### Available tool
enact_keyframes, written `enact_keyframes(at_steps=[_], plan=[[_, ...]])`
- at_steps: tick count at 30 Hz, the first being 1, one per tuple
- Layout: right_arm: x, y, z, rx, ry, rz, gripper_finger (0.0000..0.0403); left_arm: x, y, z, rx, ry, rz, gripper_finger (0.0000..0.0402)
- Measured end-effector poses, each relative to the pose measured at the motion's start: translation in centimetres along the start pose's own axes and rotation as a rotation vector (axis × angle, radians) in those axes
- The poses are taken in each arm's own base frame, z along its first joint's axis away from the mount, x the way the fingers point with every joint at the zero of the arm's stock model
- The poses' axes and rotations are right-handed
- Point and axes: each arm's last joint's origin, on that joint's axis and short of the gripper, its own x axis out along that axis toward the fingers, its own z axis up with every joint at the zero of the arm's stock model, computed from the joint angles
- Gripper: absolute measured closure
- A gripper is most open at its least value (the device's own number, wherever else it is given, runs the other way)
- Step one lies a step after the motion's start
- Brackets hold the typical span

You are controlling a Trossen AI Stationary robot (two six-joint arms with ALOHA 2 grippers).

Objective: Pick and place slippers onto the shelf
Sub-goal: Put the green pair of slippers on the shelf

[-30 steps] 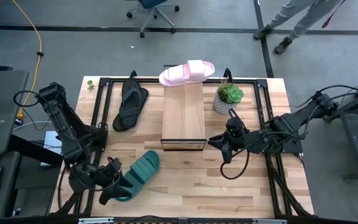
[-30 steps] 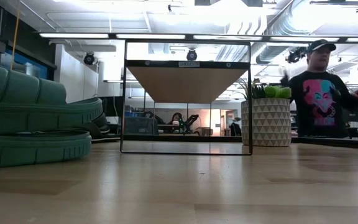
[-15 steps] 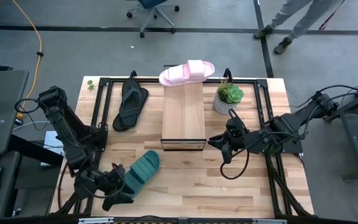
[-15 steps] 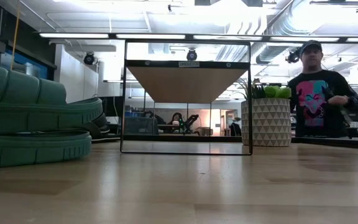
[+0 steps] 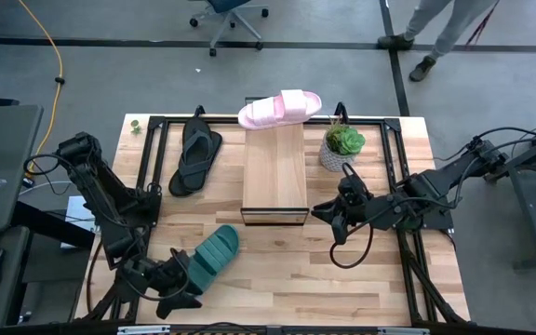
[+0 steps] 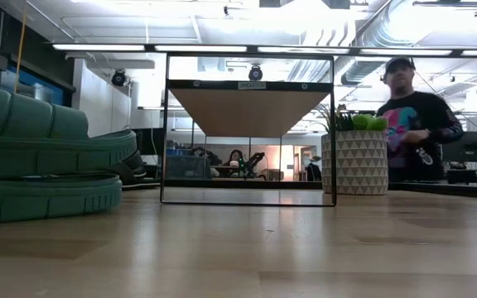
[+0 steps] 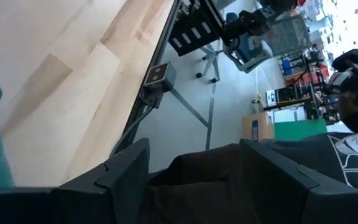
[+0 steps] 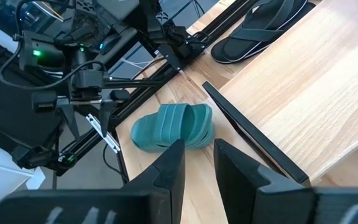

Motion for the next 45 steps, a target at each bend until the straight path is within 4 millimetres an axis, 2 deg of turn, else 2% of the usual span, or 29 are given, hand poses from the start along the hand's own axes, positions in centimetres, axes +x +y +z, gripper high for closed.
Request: enact_keyframes(at_steps=[8, 16, 28, 38, 45], plan=[[0.0, 0.0, 0.0, -0.017, 0.005, -0.004, 0.0329, 0.0, 0.2, 0.1, -0.007, -0.035, 0.023, 0.0165], [0.0, -0.1, 0.0, -0.031, 0.003, -0.007, 0.0329, -0.1, 0.9, 0.4, -0.148, -0.177, 0.085, 0.0165], [0.0, -0.2, -0.1, -0.059, -0.003, -0.029, 0.0329, -0.1, 2.1, 0.1, -0.317, -0.175, 0.178, 0.0165], [0.0, -0.2, -0.1, -0.066, -0.004, -0.03, 0.0329, 0.5, 3.4, 1.7, -0.322, -0.213, 0.289, 0.0165], [0.0, -0.2, -0.1, -0.066, 0.011, -0.019, 0.0329, 0.4, 3.9, 1.5, -0.329, -0.116, 0.344, 0.0165]])
